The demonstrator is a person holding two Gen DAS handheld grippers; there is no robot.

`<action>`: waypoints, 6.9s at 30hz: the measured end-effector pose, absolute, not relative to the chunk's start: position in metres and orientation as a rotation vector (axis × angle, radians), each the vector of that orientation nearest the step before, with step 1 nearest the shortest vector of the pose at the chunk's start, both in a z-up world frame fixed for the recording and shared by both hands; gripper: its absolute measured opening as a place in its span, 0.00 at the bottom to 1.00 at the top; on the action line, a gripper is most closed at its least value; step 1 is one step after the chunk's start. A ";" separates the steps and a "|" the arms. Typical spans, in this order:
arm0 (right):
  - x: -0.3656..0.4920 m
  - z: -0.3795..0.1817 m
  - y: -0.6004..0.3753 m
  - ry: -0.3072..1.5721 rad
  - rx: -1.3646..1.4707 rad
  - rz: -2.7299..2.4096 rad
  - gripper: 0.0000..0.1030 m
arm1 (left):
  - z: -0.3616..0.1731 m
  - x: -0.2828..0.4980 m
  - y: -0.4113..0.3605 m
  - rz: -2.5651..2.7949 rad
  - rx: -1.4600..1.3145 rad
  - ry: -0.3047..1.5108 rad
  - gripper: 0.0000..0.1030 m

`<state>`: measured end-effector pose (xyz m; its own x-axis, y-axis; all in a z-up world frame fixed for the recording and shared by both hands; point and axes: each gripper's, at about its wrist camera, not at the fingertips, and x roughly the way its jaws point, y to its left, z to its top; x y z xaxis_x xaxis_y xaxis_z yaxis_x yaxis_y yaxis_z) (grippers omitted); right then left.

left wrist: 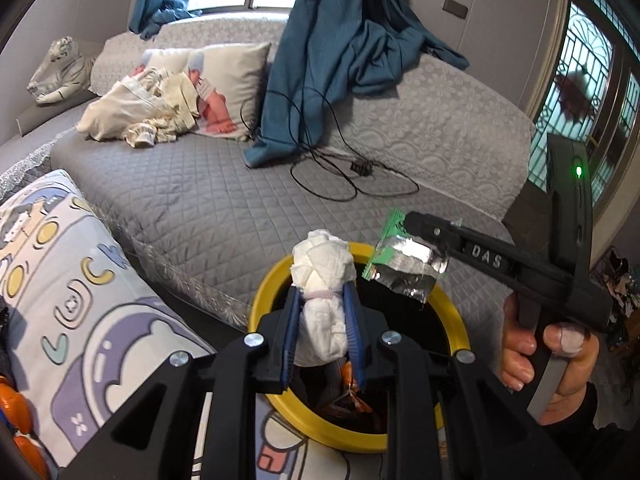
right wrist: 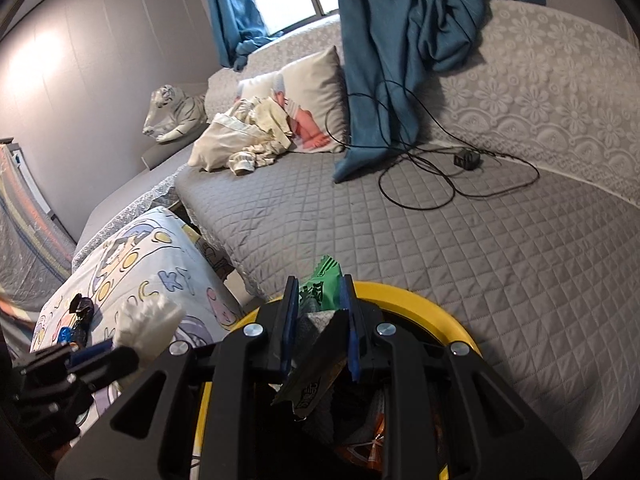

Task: Collect trash
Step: 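Open the left tool to drop the tissue while the right tool releases the foil packet, then move both tools back over the trash pile on the bed, then grasp the white cloth bundle with the left tool while the right tool grasps a black plastic bag, then carry the cloth bundle and black bag with both tools over the yellow bin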

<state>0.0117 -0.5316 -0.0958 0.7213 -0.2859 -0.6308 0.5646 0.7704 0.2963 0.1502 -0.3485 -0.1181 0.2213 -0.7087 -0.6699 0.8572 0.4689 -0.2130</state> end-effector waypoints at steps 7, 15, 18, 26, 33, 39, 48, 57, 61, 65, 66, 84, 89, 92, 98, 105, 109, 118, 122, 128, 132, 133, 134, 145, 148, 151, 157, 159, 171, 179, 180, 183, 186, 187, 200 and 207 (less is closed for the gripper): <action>0.008 -0.106 -0.548 0.606 0.535 -0.526 0.20 | -0.142 0.143 -0.370 -1.123 0.258 0.851 0.20; 0.002 -0.108 -0.558 0.608 0.539 -0.562 0.25 | -0.156 0.143 -0.381 -1.121 0.260 0.911 0.27; -0.001 -0.109 -0.562 0.599 0.563 -0.579 0.40 | -0.158 0.147 -0.380 -1.108 0.240 0.923 0.39; -0.006 -0.105 -0.564 0.590 0.576 -0.597 0.40 | -0.154 0.156 -0.369 -1.085 0.208 0.915 0.41; -0.002 -0.088 -0.550 0.566 0.546 -0.571 0.40 | -0.137 0.164 -0.347 -1.050 0.173 0.871 0.41; 0.008 -0.068 -0.526 0.539 0.504 -0.512 0.40 | -0.114 0.177 -0.309 -0.984 0.133 0.806 0.41; 0.036 -0.040 -0.476 0.512 0.429 -0.383 0.45 | -0.087 0.202 -0.230 -0.820 0.100 0.727 0.51; 0.074 -0.016 -0.415 0.500 0.357 -0.244 0.52 | -0.071 0.223 -0.139 -0.641 0.053 0.675 0.64; 0.095 -0.010 -0.384 0.507 0.321 -0.185 0.52 | -0.068 0.226 -0.100 -0.569 0.038 0.660 0.69; 0.121 -0.010 -0.354 0.531 0.290 -0.125 0.52 | -0.072 0.226 -0.064 -0.511 0.018 0.672 0.72; 0.126 -0.011 -0.347 0.537 0.285 -0.113 0.52 | -0.074 0.226 -0.056 -0.497 0.016 0.672 0.72; 0.243 -0.058 -0.243 0.713 0.222 0.066 0.52 | -0.124 0.220 0.036 -0.388 -0.052 0.770 0.73; 0.271 -0.076 -0.226 0.761 0.208 0.095 0.52 | -0.145 0.222 0.045 -0.380 -0.056 0.822 0.73; 0.285 -0.085 -0.218 0.786 0.202 0.104 0.52 | -0.154 0.227 0.047 -0.382 -0.051 0.845 0.73; 0.309 -0.101 -0.212 0.837 0.213 0.129 0.52 | -0.166 0.239 0.044 -0.395 -0.049 0.889 0.73; 0.327 -0.114 -0.207 0.874 0.213 0.143 0.52 | -0.169 0.246 0.031 -0.425 -0.016 0.916 0.67; 0.339 -0.124 -0.203 0.918 0.215 0.160 0.52 | -0.177 0.255 0.027 -0.430 -0.018 0.962 0.48; 0.355 -0.143 -0.195 0.996 0.229 0.198 0.28 | -0.180 0.254 0.024 -0.453 -0.018 0.971 0.34; 0.355 -0.141 -0.192 0.984 0.225 0.207 0.15 | -0.178 0.253 0.027 -0.458 -0.037 0.965 0.33; 0.350 -0.129 -0.191 0.936 0.202 0.198 0.10 | -0.169 0.251 0.034 -0.446 -0.057 0.935 0.32; 0.343 -0.116 -0.191 0.902 0.192 0.197 0.09 | -0.160 0.247 0.040 -0.428 -0.062 0.912 0.32; 0.341 -0.112 -0.191 0.891 0.191 0.200 0.09 | -0.158 0.246 0.042 -0.423 -0.062 0.907 0.32; 0.339 -0.109 -0.191 0.883 0.190 0.200 0.09 | -0.156 0.244 0.044 -0.421 -0.064 0.902 0.32; 0.313 -0.073 -0.193 0.803 0.179 0.208 0.09 | -0.133 0.221 0.070 -0.359 -0.104 0.832 0.32; 0.304 -0.063 -0.196 0.782 0.178 0.206 0.09 | -0.127 0.215 0.078 -0.341 -0.117 0.816 0.32; 0.295 -0.053 -0.199 0.759 0.180 0.205 0.09 | -0.119 0.209 0.087 -0.320 -0.130 0.794 0.32; 0.274 -0.033 -0.210 0.713 0.184 0.197 0.09 | -0.099 0.198 0.099 -0.282 -0.151 0.742 0.32; 0.266 -0.026 -0.214 0.695 0.186 0.193 0.09 | -0.092 0.194 0.099 -0.280 -0.148 0.724 0.32; 0.222 0.010 -0.246 0.599 0.199 0.159 0.09 | -0.061 0.175 0.085 -0.282 -0.127 0.649 0.32; 0.193 0.023 -0.274 0.543 0.218 0.132 0.09 | -0.043 0.169 0.066 -0.301 -0.097 0.603 0.32; 0.191 0.024 -0.277 0.538 0.221 0.129 0.09 | -0.041 0.169 0.061 -0.306 -0.092 0.599 0.32; 0.179 0.029 -0.289 0.519 0.231 0.112 0.09 | -0.035 0.169 0.047 -0.331 -0.081 0.589 0.32; 0.168 0.031 -0.302 0.504 0.240 0.094 0.09 | -0.029 0.169 0.027 -0.361 -0.057 0.576 0.32; 0.165 0.031 -0.306 0.498 0.244 0.087 0.09 | -0.027 0.169 0.020 -0.371 -0.049 0.572 0.32; 0.115 0.033 -0.374 0.440 0.285 -0.044 0.09 | -0.011 0.164 -0.070 -0.553 0.025 0.537 0.32; 0.088 0.029 -0.407 0.421 0.298 -0.120 0.09 | -0.006 0.157 -0.113 -0.635 0.061 0.523 0.32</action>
